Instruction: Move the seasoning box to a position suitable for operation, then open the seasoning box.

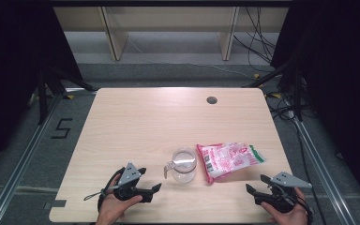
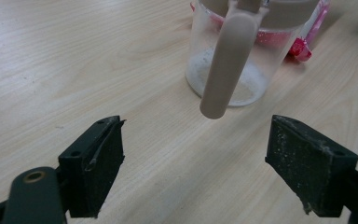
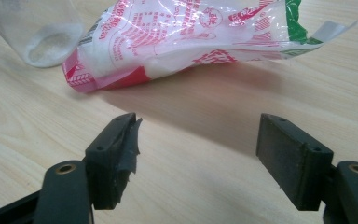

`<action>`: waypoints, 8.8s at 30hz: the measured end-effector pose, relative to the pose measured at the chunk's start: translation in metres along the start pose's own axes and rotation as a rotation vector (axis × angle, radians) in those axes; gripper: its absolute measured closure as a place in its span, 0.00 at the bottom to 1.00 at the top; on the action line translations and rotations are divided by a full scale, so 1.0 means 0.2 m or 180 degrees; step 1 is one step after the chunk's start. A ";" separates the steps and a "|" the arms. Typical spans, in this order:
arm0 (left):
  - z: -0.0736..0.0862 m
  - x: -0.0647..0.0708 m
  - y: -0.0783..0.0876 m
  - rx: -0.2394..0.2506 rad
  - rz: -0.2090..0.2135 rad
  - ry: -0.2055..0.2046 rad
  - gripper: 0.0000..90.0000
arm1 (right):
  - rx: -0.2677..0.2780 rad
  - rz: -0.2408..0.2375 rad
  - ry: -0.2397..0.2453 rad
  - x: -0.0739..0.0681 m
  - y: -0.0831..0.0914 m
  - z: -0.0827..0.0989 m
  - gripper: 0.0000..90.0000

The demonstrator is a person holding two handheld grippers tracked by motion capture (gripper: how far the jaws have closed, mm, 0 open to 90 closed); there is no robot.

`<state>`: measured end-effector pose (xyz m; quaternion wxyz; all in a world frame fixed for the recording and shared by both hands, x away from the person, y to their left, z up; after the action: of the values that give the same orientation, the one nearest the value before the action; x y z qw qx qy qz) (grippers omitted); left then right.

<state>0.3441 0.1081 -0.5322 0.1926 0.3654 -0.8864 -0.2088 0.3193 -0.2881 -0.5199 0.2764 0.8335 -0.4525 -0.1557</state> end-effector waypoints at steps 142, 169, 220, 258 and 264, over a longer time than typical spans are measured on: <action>-0.42 -0.08 0.01 0.0436 0.0093 -0.0496 0.98 | 0.0129 -0.0134 0.0172 -0.07 -0.04 -0.03 0.22; -0.40 -0.07 -0.03 0.0353 0.0043 -0.0497 0.98 | 0.0446 -0.0566 0.0549 -0.31 -0.10 -0.21 0.56; -0.25 -0.12 0.07 0.0228 0.0015 -0.0579 0.44 | 0.0736 -0.0970 0.1116 -0.68 -0.47 -0.67 0.98; -0.15 -0.16 0.09 0.0193 -0.0024 -0.0423 0.21 | 0.0954 -0.1136 0.1293 -0.92 -0.48 -0.91 0.90; -0.14 -0.16 0.10 0.0202 -0.0036 -0.0367 0.21 | 0.0968 -0.1086 0.1285 -0.91 -0.47 -0.91 0.84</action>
<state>0.3678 0.1377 -0.5038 0.1284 0.3637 -0.9001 -0.2025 0.3765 -0.0365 -0.4303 0.2027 0.9433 -0.2600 0.0384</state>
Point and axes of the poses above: each handheld gripper's, and its own axes: y roughly backward along the jaws, z roughly out of its underside, x roughly to its right, the point moved 6 cm from there along -y, roughly forward along the jaws, and after that the axes turned 5 degrees about y, right-handed, at the moved point
